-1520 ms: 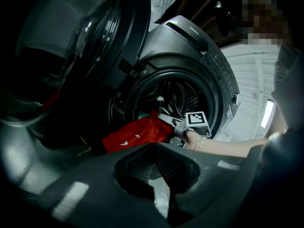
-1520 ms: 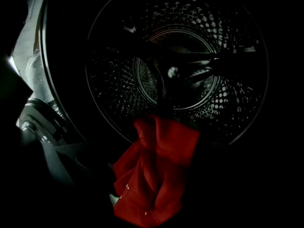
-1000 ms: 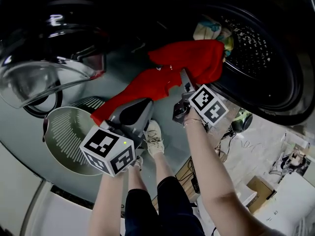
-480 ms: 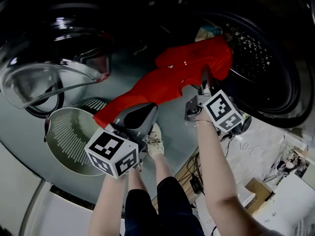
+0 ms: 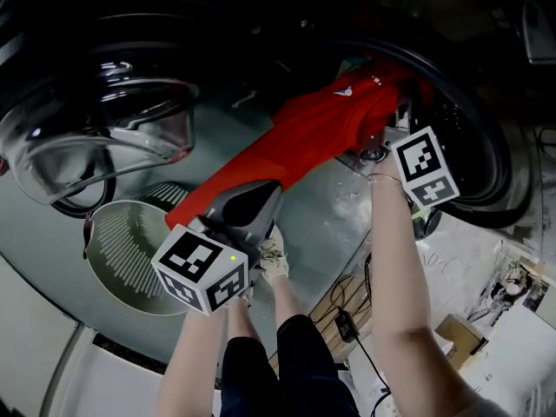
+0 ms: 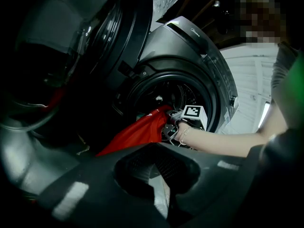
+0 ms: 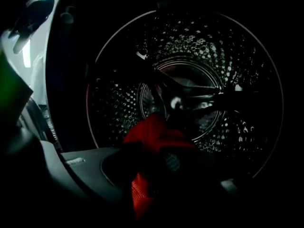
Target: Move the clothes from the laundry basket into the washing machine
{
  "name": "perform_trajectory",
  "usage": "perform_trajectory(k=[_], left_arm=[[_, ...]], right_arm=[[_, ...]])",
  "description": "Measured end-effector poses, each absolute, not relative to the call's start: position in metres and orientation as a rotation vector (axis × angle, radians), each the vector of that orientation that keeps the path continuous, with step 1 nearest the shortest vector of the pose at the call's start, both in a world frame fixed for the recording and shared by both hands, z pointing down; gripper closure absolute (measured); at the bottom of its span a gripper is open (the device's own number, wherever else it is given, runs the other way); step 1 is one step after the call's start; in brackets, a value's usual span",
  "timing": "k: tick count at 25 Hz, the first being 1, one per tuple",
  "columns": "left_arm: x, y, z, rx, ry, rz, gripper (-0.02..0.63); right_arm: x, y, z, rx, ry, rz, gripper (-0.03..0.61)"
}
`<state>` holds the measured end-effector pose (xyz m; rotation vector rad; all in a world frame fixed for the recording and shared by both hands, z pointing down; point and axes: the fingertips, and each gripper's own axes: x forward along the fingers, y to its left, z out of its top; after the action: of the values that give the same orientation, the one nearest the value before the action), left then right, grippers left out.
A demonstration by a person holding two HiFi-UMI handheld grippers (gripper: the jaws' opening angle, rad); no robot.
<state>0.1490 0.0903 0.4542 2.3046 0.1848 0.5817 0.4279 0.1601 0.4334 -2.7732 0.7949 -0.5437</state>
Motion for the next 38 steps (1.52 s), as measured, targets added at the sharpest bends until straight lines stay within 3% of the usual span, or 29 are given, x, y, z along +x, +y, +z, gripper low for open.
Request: perform_trajectory(k=[9,10,12,14,16,22,29,38], left_arm=[[0.152,0.091,0.458,2.3,0.206,0.579,0.612],[0.152,0.091,0.459,2.297,0.205,0.58,0.612],[0.153,0.093,0.46,2.292,0.208,0.581,0.612],[0.154,0.093,0.459,2.292,0.212,0.577,0.612],[0.155,0.093,0.458,2.293,0.213,0.572,0.612],[0.153,0.091,0.457,2.289,0.199,0.567,0.612],[0.145,0.091,0.465,2.284,0.181,0.573,0.612],[0.132,0.092,0.477,2.267,0.156,0.575,0.612]], right_arm=[[0.459,0.157,0.481,-2.731,0.699,-0.728,0.478],[0.461,0.156,0.485,-2.713,0.696,-0.756,0.428],[0.46,0.154,0.493,-2.681,0.692,-0.821,0.261],[0.453,0.153,0.501,-2.658,0.702,-0.892,0.169],[0.444,0.156,0.501,-2.647,0.711,-0.926,0.128],[0.399,0.174,0.49,-2.636,0.741,-0.937,0.101],[0.306,0.174,0.545,-2.615,0.757,-1.126,0.075],[0.276,0.174,0.612,-2.494,0.67,-1.287,0.009]])
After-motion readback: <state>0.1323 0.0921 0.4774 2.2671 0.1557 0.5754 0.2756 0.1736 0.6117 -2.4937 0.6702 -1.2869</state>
